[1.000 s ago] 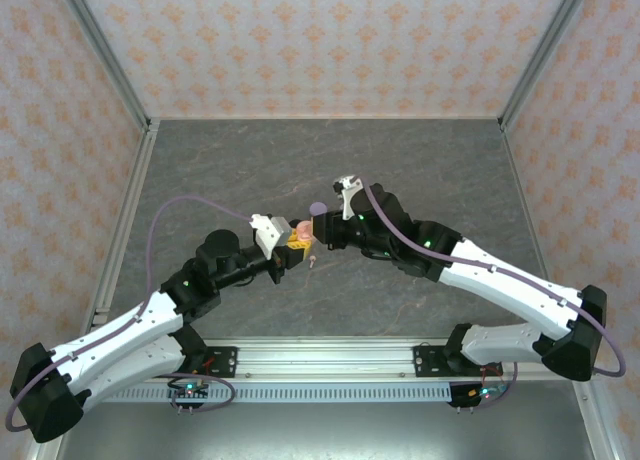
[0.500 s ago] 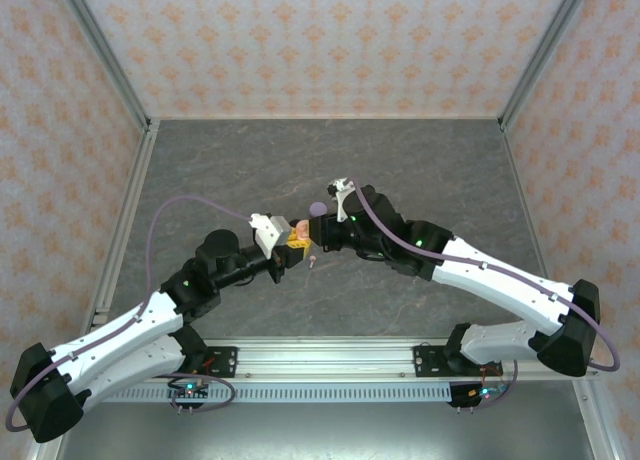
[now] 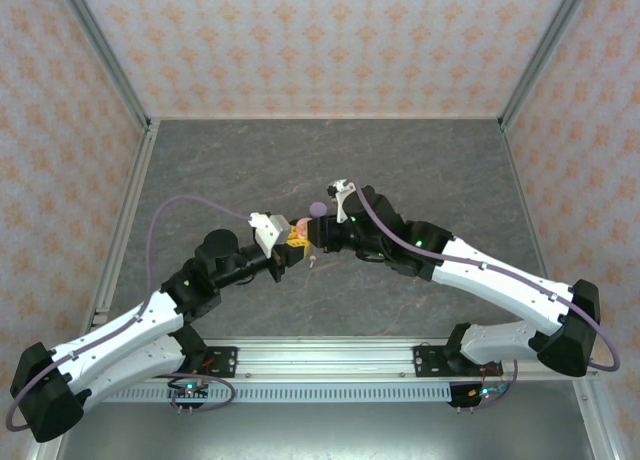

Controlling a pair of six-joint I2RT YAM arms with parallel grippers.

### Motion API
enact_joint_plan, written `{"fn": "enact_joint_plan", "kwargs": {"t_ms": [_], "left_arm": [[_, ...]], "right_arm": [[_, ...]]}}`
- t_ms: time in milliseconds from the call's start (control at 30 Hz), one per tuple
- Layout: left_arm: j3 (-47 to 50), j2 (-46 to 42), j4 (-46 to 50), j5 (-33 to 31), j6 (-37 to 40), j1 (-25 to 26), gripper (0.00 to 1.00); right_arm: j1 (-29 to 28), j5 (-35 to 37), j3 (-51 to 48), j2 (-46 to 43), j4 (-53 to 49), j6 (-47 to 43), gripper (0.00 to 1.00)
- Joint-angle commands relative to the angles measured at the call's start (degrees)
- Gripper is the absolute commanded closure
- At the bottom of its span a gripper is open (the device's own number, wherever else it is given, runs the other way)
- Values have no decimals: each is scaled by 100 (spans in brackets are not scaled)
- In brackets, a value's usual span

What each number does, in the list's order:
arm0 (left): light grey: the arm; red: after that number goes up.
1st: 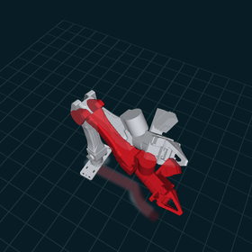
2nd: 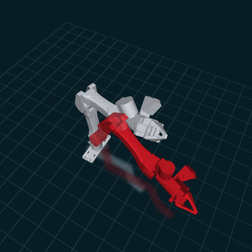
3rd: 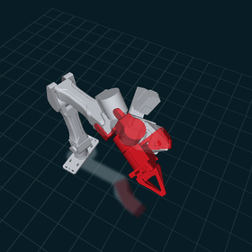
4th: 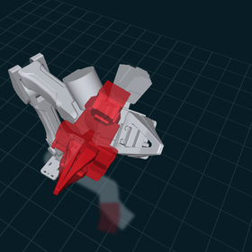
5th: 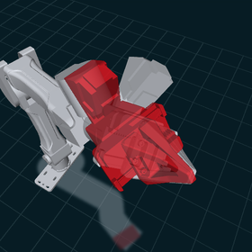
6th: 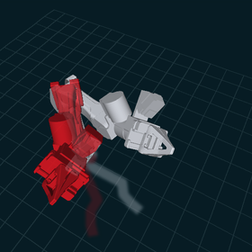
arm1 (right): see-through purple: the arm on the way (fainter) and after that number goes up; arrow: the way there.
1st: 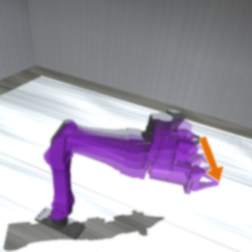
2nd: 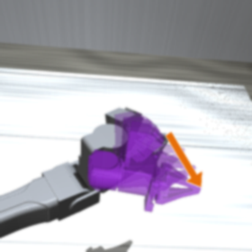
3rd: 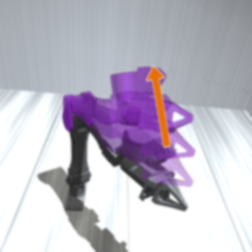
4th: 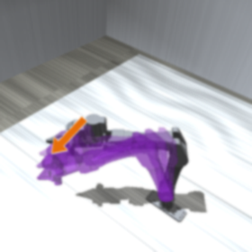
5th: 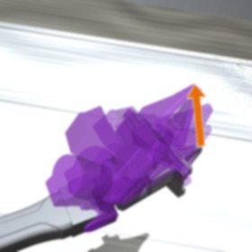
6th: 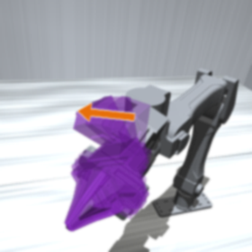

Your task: Insert the wireless bluetooth earbuds into the charging case

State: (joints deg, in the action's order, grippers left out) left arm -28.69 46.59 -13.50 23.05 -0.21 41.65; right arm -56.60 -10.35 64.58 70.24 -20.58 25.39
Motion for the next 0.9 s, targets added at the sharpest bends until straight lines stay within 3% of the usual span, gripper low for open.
{"fn": "enact_joint_plan", "kwargs": {"t_ms": [0,300,400,600,867], "left_arm": [[-57,-25,-304,-33,-58,20,100],[-36,-183,17,-209,-29,20,100],[-19,-384,448,-484,19,19,100],[206,-1117,1191,-838,-64,19,100],[524,-2109,1602,-1012,-207,19,100]], "right_arm": [[-30,291,-31,-196,-241,-133,65],[131,836,249,-799,-586,-667,40],[358,1004,248,-701,-1008,-611,39],[492,1484,42,193,-1683,-415,39],[502,885,-33,1853,-929,-170,39]]}}
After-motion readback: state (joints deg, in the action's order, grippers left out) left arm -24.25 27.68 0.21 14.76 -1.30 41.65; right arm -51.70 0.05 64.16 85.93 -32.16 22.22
